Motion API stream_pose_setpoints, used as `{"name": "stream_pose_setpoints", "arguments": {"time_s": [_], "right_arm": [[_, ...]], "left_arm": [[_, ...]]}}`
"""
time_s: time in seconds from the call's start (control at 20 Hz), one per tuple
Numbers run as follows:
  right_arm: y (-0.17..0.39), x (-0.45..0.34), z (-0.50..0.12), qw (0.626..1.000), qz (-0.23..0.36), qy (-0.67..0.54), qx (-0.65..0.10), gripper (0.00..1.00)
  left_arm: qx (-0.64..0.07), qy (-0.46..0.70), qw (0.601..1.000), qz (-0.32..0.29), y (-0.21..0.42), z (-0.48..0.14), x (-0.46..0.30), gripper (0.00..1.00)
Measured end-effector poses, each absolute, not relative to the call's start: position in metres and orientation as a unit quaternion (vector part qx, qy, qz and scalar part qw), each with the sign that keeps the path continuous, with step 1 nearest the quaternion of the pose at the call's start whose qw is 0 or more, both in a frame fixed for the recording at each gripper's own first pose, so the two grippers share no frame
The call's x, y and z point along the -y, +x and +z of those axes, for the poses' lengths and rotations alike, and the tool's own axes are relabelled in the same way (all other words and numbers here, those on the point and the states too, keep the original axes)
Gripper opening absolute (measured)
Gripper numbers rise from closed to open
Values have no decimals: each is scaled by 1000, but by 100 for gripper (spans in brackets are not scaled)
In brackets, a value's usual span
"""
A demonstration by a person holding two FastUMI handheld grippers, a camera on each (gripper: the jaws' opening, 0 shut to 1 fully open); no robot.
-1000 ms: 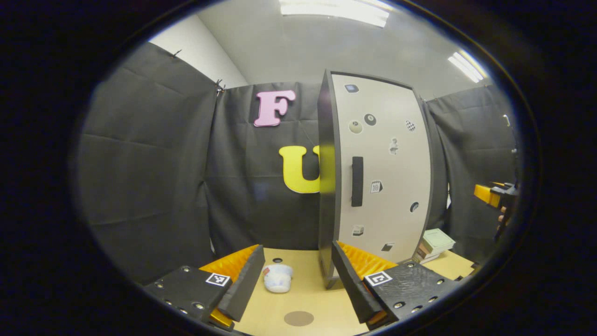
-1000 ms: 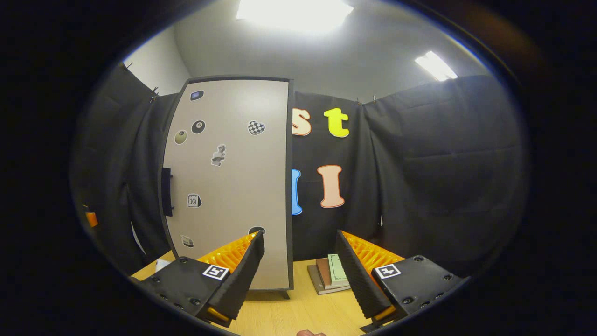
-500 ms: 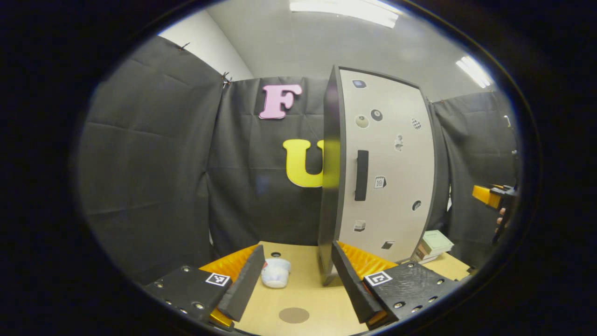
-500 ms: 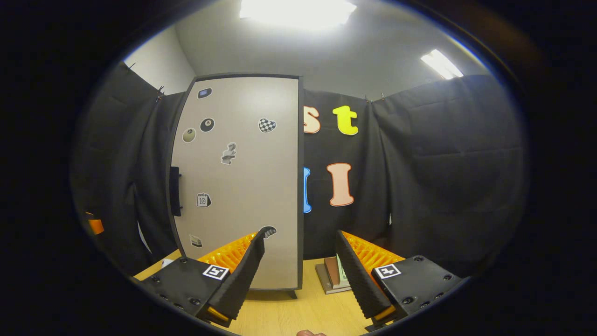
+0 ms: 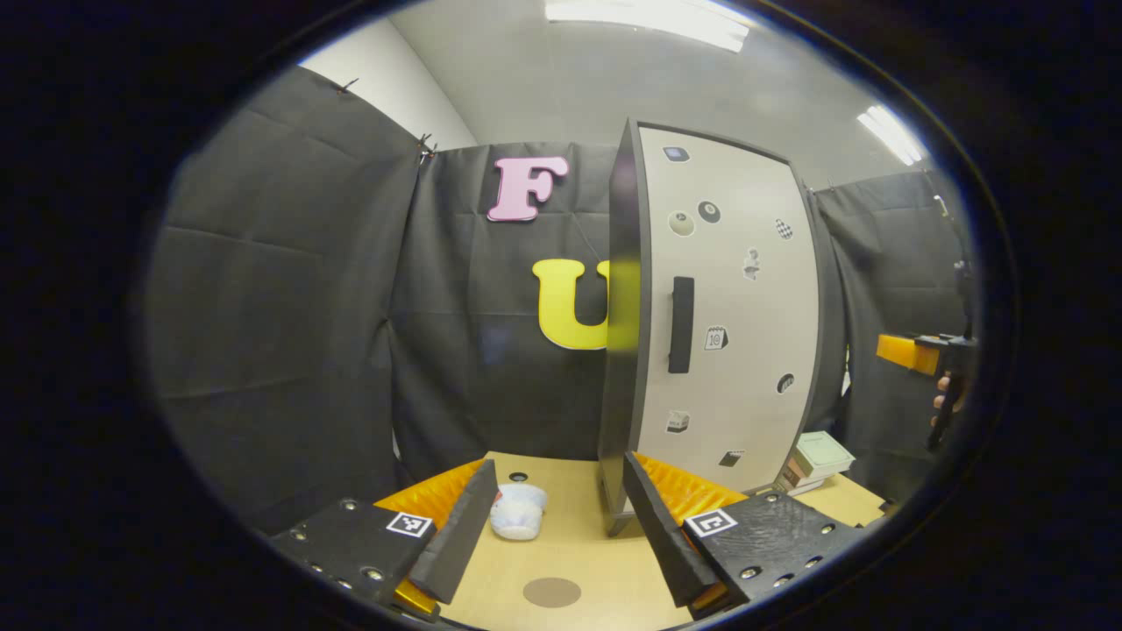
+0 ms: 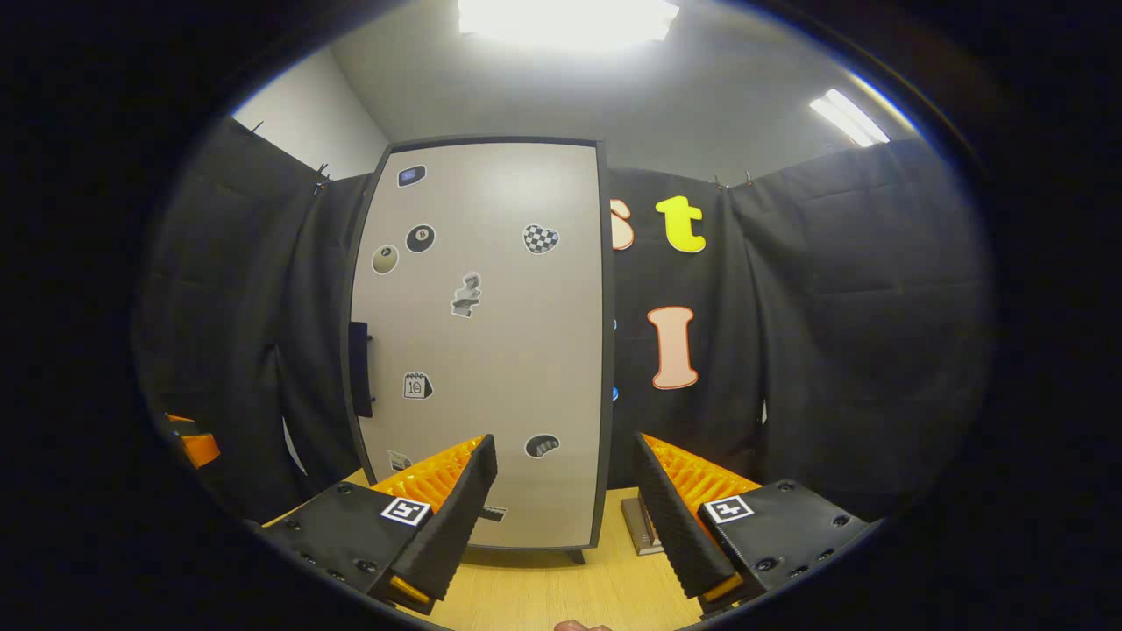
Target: Open the cabinet door with the right hand, grasp the bottle in the cabinet with the left hand and place it on the coaster, then close the cabinet door with the right hand.
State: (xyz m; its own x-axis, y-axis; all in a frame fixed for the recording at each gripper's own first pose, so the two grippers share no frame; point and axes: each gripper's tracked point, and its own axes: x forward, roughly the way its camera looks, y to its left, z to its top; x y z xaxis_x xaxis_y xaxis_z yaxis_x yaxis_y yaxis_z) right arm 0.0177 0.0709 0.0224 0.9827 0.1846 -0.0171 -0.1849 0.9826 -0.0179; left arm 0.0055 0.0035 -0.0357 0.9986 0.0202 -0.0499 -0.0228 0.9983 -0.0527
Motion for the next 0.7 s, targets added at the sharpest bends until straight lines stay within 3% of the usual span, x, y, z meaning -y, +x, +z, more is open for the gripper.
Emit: {"name": "stream_pose_setpoints", "arguments": {"time_s": [0.15,0.2,0.45,0.5,0.55,0.7], "right_arm": [[27,-98,37,993,121,-10,-4,93],[29,-109,42,991,131,-8,-4,97],[44,-159,59,985,173,-9,1,98],[47,-168,62,984,181,-9,1,94],[50,-178,65,982,186,-9,2,98],[61,-208,72,979,203,-8,2,98]], "left_arm": [[-32,-27,999,14,4,-44,-7,89],[-35,-27,999,16,3,-47,-9,89],[-43,-44,998,32,-4,-59,-22,89],[-45,-47,997,35,-6,-63,-25,89],[-47,-50,997,38,-8,-66,-29,89],[-54,-54,996,56,-14,-78,-41,89]]}}
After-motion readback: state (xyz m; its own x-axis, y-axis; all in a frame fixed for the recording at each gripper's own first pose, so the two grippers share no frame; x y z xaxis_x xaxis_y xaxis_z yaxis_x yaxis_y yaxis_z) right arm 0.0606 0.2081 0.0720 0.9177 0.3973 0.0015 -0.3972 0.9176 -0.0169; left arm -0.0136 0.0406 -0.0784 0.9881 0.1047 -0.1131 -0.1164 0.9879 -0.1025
